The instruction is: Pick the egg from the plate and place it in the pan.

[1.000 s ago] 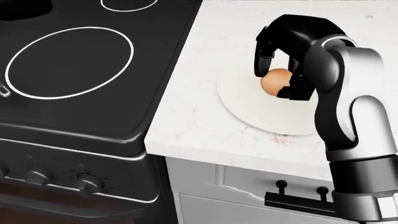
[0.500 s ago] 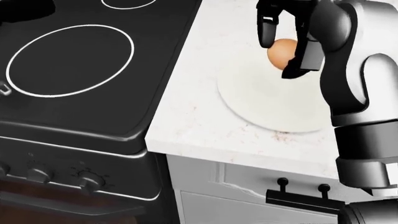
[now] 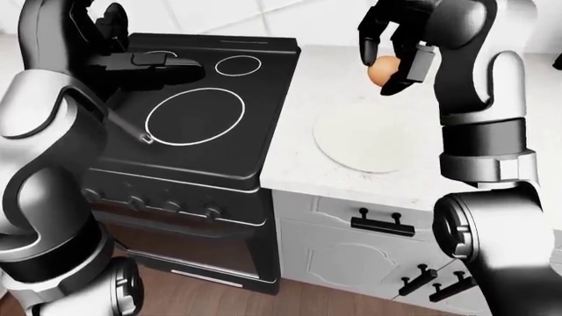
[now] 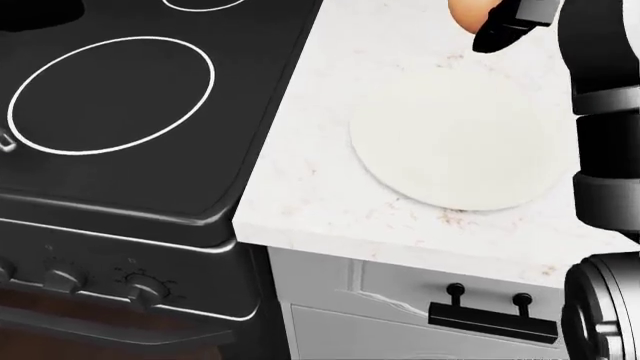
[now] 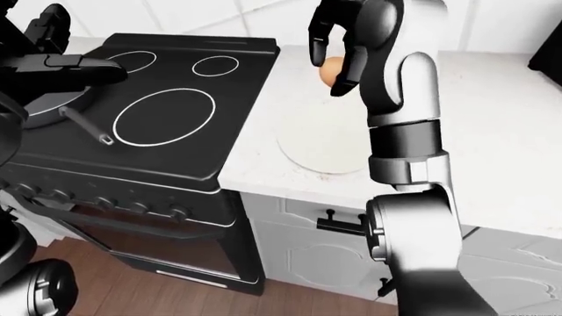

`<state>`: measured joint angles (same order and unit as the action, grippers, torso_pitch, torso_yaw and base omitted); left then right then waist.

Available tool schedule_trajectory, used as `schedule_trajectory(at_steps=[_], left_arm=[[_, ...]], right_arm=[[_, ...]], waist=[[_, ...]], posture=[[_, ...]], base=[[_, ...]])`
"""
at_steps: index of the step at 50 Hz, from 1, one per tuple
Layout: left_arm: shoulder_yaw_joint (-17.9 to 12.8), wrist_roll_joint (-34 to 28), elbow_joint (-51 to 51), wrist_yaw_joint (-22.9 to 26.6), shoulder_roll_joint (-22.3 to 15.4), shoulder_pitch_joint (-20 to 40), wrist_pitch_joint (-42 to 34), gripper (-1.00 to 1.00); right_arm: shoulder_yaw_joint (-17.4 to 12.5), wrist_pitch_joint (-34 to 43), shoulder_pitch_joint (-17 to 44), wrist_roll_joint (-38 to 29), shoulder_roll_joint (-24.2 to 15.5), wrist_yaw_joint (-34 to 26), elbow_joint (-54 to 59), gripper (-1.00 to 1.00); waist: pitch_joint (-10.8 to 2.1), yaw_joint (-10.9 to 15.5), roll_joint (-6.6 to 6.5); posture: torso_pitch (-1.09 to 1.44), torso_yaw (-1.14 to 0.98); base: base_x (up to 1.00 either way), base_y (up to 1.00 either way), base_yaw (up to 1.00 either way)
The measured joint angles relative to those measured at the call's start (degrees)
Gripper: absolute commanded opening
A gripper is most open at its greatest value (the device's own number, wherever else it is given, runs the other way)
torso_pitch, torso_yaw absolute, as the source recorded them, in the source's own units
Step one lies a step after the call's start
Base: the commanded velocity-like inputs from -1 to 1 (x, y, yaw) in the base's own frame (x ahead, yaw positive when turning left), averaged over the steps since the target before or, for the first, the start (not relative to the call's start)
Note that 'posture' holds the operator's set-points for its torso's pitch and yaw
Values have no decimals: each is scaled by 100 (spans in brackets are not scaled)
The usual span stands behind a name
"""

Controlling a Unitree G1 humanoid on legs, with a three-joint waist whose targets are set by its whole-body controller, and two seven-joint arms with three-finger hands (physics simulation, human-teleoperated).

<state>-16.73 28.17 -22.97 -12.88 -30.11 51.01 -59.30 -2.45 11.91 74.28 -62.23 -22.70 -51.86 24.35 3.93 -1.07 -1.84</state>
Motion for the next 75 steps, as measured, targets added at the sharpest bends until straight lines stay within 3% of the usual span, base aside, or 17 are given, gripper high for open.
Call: schedule_trajectory(at_steps=[13,17,19,23,26,29,41,43,46,49,52,54,55,58,68,70,75], left_arm=[[13,41,11,-17,1,-26,-23,100],[81,73,-37,8,19,-21,-40,100],[45,81,-75,10,-4,18,-25,100],[-5,66,-138,-13,-21,51,17,100],[6,68,-101,-11,-32,52,14,100],[-60,32,-18,-28,-44,-54,-13,100],[-44,39,-56,-38,-51,21,-34,100],[-14,44,-103,-37,-1,-1,-4,100],[115,93,-54,2,33,-36,-50,100],[69,85,-36,10,7,16,-48,100],[45,49,-71,6,5,29,19,100],[44,43,-65,15,-6,34,37,100],[14,38,-53,17,-27,14,42,100],[-68,-11,1,-22,-27,-79,-17,100],[-13,-18,-41,1,-19,-5,17,100],[19,-15,-83,6,33,-36,34,100],[97,39,-24,43,39,-4,-59,100]], right_arm=[[-51,23,486,30,-99,96,359,-100],[-120,81,477,30,-182,171,415,-100],[-120,103,543,35,-186,200,387,-100],[-107,95,608,73,-182,255,237,-100],[-89,103,632,84,-172,277,319,-100],[9,85,523,115,-76,258,341,-100],[-38,73,532,119,-129,324,268,-100],[-61,75,502,115,-165,328,273,-100],[-109,111,401,91,-205,318,432,-100],[-99,116,471,89,-210,342,454,-100],[-98,86,513,95,-208,405,412,-100],[-89,79,525,95,-192,431,427,-100],[-73,77,510,96,-147,439,410,-100],[51,38,433,140,-57,393,440,-100],[-49,47,440,124,-131,451,294,-100],[-71,46,370,125,-155,454,278,-100],[-94,136,299,88,-173,380,396,-100]], waist=[[-47,2,-27],[-153,10,201],[-189,38,213],[-102,35,-25],[-124,5,-397],[-41,68,-319],[-108,-22,304],[-96,-84,236],[-166,-29,314],[-150,36,195],[-90,25,-67],[-121,17,-335],[-124,46,-334],[-63,105,-265],[-115,5,351],[-99,-62,271],[-158,22,258]], posture=[[0,0],[0,0],[0,0],[0,0],[0,0],[0,0],[0,0],[0,0],[0,0],[0,0],[0,0],[0,0],[0,0],[0,0],[0,0],[0,0],[0,0]], base=[[0,5,0],[0,38,0],[0,38,0],[0,38,0],[0,38,0],[0,38,0],[0,38,0],[0,38,0],[0,38,0],[0,38,0],[0,38,0],[0,38,0],[0,38,0],[0,38,0],[0,38,0],[0,38,0],[0,38,0]])
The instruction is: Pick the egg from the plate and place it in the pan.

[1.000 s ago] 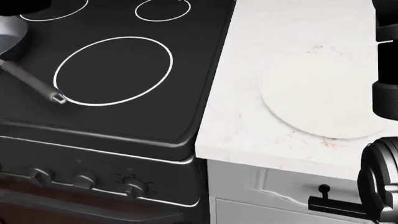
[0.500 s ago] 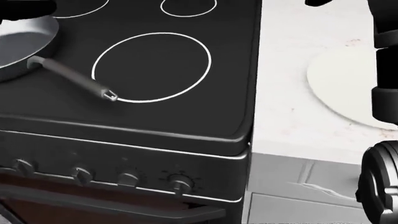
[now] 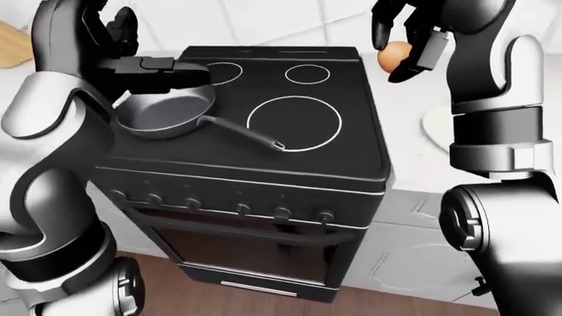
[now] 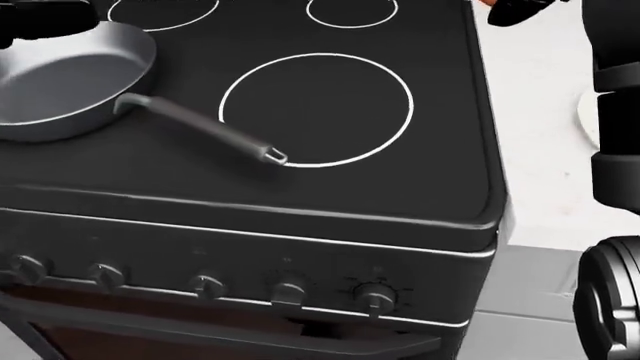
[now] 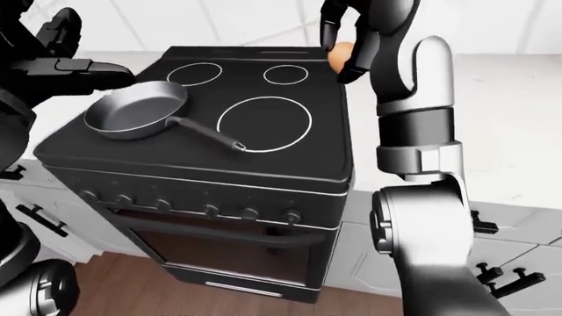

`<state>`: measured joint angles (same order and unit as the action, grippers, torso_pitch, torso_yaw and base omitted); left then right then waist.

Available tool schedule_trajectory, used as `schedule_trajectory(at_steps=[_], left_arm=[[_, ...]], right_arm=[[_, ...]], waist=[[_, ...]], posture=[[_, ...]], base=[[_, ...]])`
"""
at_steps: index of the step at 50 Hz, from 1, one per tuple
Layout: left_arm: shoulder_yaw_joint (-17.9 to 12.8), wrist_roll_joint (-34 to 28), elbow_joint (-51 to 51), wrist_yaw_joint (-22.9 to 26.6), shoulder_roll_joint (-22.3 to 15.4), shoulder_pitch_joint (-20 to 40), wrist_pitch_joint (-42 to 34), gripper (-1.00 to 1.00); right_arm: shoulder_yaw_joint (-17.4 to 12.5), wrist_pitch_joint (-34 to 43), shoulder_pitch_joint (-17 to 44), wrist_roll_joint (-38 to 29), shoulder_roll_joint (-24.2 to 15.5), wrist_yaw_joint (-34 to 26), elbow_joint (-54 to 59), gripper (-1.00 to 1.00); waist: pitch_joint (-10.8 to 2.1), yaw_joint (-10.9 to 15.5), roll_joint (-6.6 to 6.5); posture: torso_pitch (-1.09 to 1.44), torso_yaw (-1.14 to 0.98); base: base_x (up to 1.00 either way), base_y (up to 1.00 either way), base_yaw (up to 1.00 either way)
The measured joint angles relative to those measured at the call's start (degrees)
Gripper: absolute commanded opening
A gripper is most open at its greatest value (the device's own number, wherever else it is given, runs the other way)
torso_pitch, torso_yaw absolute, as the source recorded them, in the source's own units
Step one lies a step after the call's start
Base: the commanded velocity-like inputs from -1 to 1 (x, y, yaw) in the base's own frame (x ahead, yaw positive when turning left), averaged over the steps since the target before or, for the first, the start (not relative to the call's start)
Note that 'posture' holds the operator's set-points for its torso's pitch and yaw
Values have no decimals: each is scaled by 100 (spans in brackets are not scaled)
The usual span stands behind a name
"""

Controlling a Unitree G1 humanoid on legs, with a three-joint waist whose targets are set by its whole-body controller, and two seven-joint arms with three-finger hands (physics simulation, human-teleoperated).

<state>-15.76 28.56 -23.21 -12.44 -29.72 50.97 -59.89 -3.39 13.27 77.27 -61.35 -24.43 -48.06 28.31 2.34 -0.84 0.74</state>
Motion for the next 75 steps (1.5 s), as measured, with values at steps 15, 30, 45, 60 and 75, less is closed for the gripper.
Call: schedule_trajectory(at_steps=[15,30,45,60,75], left_arm=[[-137,-66,-40,-53,-62,-4,-5,100],[-46,-32,-19,6,-16,14,60,100],[-118,-70,-23,-21,-54,-7,68,100],[-62,-28,-100,-1,-23,50,51,100],[-99,-73,-37,-15,-41,2,60,100]], right_arm=[[77,-105,75,46,63,40,3,-100],[7,-100,86,11,-12,108,19,-100],[41,-119,66,46,54,136,-85,-100],[-8,-66,-6,37,5,136,-101,-100],[46,-113,87,61,45,135,-100,-100]], waist=[[82,-9,-236],[55,23,-180],[64,-36,-130],[56,3,-434],[45,-12,62]], posture=[[0,0],[0,0],[0,0],[0,0],[0,0]], base=[[0,38,0],[0,37,0],[0,37,0],[0,37,0],[0,37,0]])
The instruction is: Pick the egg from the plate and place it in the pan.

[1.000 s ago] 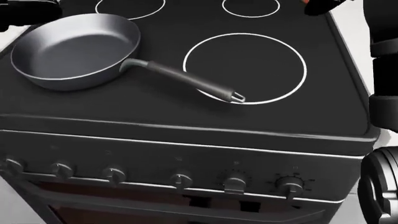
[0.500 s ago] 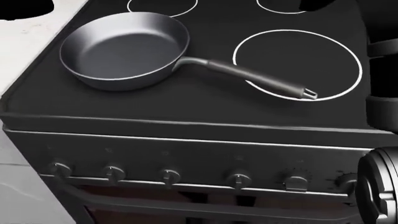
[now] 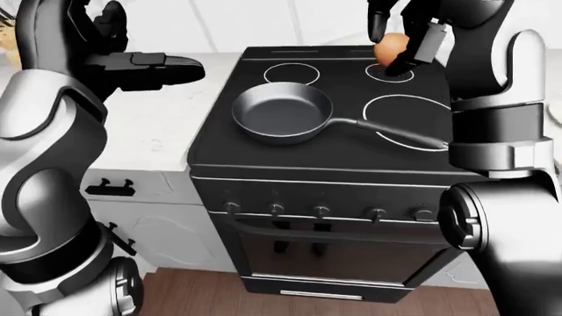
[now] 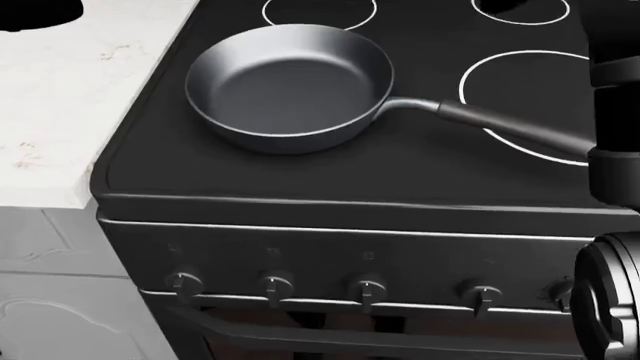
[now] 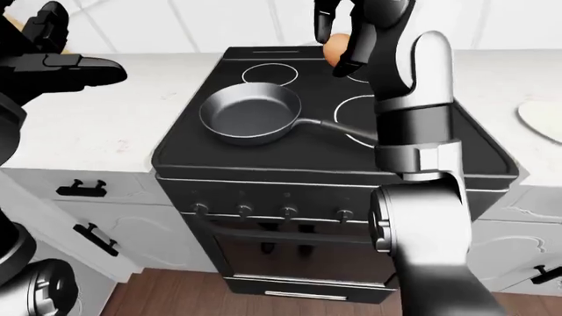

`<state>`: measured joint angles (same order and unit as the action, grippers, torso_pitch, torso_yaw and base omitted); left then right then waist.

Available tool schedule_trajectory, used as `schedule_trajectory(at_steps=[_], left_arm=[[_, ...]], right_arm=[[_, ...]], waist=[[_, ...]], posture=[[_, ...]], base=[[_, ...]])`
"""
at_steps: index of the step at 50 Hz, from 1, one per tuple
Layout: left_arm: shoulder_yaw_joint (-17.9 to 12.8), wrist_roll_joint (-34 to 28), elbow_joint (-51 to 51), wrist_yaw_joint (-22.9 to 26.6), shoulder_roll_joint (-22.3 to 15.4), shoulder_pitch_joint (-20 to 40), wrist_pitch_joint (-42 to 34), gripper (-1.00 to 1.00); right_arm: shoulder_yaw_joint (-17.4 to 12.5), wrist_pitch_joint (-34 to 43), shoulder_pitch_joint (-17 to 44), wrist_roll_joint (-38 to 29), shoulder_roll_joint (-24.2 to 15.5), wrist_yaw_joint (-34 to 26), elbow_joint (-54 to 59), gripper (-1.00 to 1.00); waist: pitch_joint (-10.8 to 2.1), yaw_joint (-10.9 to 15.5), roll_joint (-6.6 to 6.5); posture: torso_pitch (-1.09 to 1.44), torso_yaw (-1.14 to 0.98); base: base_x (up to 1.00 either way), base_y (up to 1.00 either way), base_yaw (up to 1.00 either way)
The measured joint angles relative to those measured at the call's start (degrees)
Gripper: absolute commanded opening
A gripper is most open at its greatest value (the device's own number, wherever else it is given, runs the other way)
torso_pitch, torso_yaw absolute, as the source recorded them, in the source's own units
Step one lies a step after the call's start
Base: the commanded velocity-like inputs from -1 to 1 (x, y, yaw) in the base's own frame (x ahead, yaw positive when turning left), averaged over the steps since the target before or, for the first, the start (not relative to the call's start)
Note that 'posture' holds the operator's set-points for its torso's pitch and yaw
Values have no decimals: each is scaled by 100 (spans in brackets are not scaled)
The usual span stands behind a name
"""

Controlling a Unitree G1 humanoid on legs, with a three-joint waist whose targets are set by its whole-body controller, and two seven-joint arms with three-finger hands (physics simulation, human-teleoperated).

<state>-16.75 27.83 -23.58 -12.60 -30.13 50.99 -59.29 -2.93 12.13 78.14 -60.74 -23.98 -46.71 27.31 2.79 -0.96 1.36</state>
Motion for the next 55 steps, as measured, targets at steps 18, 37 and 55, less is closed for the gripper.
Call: schedule_trajectory(at_steps=[18,37,55], left_arm=[[-40,-26,50,-16,7,-29,-88,100],[41,5,22,2,46,-10,-124,100],[38,37,-20,11,42,14,-79,100]], right_arm=[[94,-25,-134,38,85,-12,147,-100],[15,36,-214,5,35,-112,64,-100],[34,-8,205,35,124,99,428,-100]], waist=[[38,62,-556],[206,131,-132],[138,-42,-328]], posture=[[0,0],[0,0],[0,0]], base=[[0,37,0],[0,2,0],[0,0,0]])
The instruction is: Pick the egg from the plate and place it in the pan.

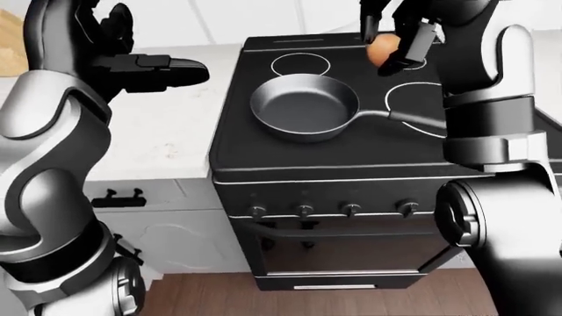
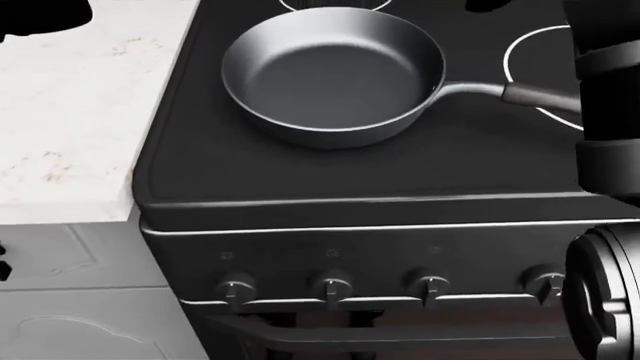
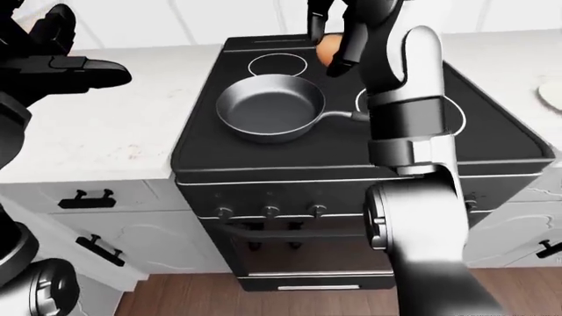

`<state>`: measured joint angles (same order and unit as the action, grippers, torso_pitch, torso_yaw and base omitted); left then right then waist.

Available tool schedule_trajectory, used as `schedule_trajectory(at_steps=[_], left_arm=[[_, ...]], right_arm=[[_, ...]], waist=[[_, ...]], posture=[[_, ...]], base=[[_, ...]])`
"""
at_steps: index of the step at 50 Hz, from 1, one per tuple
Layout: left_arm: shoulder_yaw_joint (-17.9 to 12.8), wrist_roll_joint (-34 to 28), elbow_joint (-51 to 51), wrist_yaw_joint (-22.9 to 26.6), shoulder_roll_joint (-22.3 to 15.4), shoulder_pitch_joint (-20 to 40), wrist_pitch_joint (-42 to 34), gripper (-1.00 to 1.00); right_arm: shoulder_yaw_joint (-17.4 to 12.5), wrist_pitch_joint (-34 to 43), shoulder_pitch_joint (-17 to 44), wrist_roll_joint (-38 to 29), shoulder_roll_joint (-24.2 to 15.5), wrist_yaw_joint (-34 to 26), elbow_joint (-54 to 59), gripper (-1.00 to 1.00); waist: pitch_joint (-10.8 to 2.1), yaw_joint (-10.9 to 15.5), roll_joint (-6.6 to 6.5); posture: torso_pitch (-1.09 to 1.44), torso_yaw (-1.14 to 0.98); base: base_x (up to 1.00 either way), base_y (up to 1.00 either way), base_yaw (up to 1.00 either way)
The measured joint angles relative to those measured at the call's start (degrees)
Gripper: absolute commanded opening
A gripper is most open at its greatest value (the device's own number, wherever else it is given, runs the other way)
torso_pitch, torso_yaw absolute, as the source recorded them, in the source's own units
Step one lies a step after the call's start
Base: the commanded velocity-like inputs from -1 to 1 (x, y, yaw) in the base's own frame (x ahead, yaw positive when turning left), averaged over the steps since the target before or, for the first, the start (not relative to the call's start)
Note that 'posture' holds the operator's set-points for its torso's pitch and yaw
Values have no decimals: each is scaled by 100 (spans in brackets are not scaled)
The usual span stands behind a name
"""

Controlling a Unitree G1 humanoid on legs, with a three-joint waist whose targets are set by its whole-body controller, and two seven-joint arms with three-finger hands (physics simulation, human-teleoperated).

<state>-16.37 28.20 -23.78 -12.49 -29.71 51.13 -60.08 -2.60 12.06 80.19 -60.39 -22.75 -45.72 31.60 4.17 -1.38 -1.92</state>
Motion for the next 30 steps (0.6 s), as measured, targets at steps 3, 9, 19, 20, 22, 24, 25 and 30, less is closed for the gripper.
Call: schedule_trajectory(at_steps=[3,9,19,20,22,24,25,30], left_arm=[[-8,-1,7,0,-5,0,8,100],[-31,16,-4,-4,-23,1,20,100],[-65,62,-8,-39,-58,26,-7,100],[-68,71,-11,-43,-61,29,-12,100],[-85,103,-30,-55,-76,47,-44,100],[-104,129,-50,-68,-95,54,-55,100],[-112,136,-49,-75,-101,52,-47,100],[-101,140,-7,-113,-114,35,-11,100]], right_arm=[[40,-12,247,50,146,184,379,-100],[143,-124,628,189,349,636,1051,-100],[299,-449,1437,354,698,1529,2633,-100],[318,-495,1493,362,735,1621,2773,-100],[363,-593,1580,365,795,1798,3038,-100],[382,-670,1624,364,826,1940,3244,-100],[394,-706,1640,357,838,2014,3347,-100],[454,-824,1696,295,956,2343,3732,-100]], waist=[[4,-16,-9],[-2,-11,-8],[-5,-20,-43],[-6,-20,-46],[-7,-19,-50],[-7,-14,-53],[-8,-11,-56],[-5,-11,-75]], posture=[[0,0],[0,0],[0,0],[0,0],[0,0],[0,0],[0,0],[0,0]], base=[[0,0,0],[0,0,0],[0,0,0],[0,0,0],[0,0,0],[0,0,0],[0,0,0],[0,0,0]])
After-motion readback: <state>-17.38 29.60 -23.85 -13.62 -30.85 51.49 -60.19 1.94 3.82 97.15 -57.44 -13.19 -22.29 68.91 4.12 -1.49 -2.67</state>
